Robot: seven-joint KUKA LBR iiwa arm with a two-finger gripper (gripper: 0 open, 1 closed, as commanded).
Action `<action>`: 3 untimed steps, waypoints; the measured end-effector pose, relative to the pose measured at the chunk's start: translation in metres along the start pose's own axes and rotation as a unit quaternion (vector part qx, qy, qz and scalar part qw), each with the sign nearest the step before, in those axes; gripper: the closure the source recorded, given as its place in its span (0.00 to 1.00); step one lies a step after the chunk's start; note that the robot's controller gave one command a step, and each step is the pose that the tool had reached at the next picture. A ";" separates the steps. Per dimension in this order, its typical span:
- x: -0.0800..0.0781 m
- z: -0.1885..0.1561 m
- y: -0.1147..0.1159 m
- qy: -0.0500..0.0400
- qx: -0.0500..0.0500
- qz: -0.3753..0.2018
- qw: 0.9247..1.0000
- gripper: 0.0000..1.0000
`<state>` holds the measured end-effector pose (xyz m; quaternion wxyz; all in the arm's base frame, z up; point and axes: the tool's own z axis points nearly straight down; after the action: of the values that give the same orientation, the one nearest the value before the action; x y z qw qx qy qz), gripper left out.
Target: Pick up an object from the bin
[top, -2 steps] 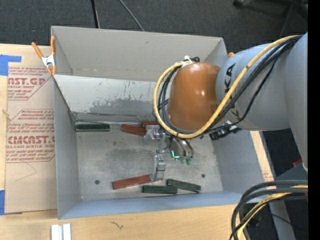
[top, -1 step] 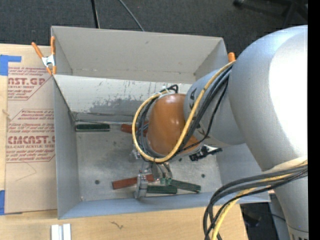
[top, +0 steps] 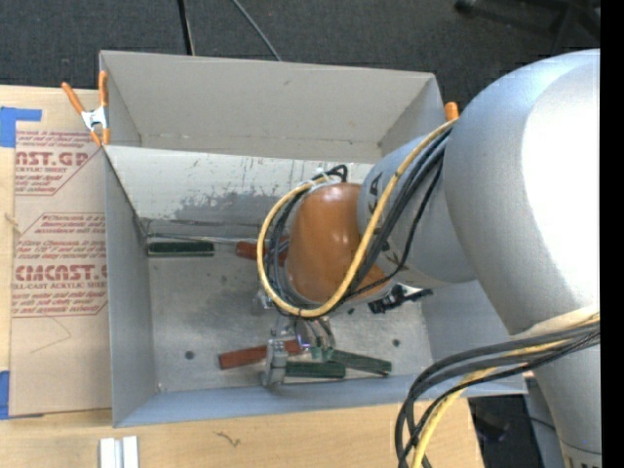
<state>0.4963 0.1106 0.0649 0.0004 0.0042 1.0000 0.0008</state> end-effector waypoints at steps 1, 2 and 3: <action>0.000 0.000 0.001 0.000 0.000 0.000 1.000 0.00; 0.000 0.000 0.001 0.000 0.000 0.000 1.000 0.00; 0.000 0.000 0.001 0.000 0.000 0.000 1.000 0.00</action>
Offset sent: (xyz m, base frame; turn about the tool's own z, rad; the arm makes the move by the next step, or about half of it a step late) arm 0.0000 0.0000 0.0000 0.0000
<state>0.4968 0.1121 0.0648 0.0004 0.0047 1.0000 0.0008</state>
